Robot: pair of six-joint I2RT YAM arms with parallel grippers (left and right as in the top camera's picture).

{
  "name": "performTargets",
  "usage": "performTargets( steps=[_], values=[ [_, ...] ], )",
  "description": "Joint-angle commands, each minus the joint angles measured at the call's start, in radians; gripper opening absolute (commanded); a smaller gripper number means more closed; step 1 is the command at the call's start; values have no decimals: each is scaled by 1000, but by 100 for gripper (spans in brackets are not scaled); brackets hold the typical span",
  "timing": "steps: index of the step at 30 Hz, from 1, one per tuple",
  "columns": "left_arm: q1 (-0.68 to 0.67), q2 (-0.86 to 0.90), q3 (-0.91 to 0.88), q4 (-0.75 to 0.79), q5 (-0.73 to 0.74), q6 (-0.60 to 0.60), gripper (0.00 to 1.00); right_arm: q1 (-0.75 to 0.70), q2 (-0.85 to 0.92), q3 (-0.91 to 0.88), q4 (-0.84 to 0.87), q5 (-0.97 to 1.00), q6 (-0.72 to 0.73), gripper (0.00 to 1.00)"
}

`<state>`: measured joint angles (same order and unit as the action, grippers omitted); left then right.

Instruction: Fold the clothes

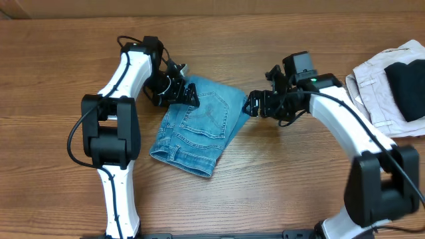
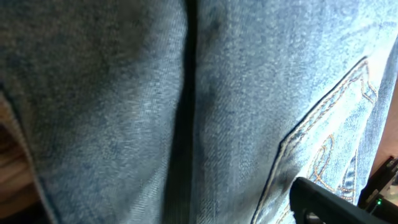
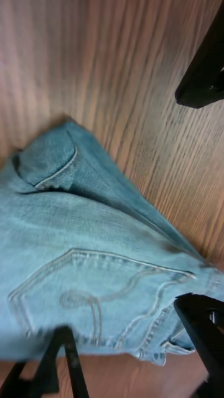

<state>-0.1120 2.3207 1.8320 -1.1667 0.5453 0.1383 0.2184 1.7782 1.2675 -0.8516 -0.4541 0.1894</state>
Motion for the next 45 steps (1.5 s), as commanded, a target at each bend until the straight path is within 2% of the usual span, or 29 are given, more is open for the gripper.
performTargets(
  steps=[1, 4, 11, 16, 21, 29, 31, 33, 34, 37, 40, 45],
  values=[
    [-6, 10, -17, -1, 21, 3, 91, 5, 52, 1, 22, -72, 30, 100],
    [-6, 10, -17, 0, 21, 3, 84, 10, 101, 1, 45, -90, 46, 100],
    [-6, 10, -17, 0, 21, 3, 80, 51, 205, 0, 107, -108, 129, 100],
    [-6, 10, -17, -2, 21, 4, 80, 87, 262, -2, 167, -111, 176, 100],
    [-6, 10, -17, -2, 21, 3, 81, 136, 310, -5, 261, -196, 208, 100],
    [-6, 10, -17, -8, 21, 3, 82, 198, 320, -5, 383, -190, 238, 98],
    [-6, 10, -17, -7, 21, 3, 82, 198, 320, -5, 395, -185, 238, 88],
    [-6, 10, -17, -7, 21, 3, 82, 195, 320, -5, 398, -175, 238, 64],
    [-6, 10, -18, -7, 21, 3, 82, 191, 320, -5, 397, -167, 238, 46],
    [-6, 10, -17, -7, 21, 3, 82, 181, 320, -5, 398, -168, 238, 17],
    [2, 9, -16, -6, 9, 5, 79, 161, 320, -4, 398, -167, 230, 6],
    [37, -18, 61, -63, 13, 81, 77, 115, 307, -4, 397, -164, 195, 4]
  ],
)
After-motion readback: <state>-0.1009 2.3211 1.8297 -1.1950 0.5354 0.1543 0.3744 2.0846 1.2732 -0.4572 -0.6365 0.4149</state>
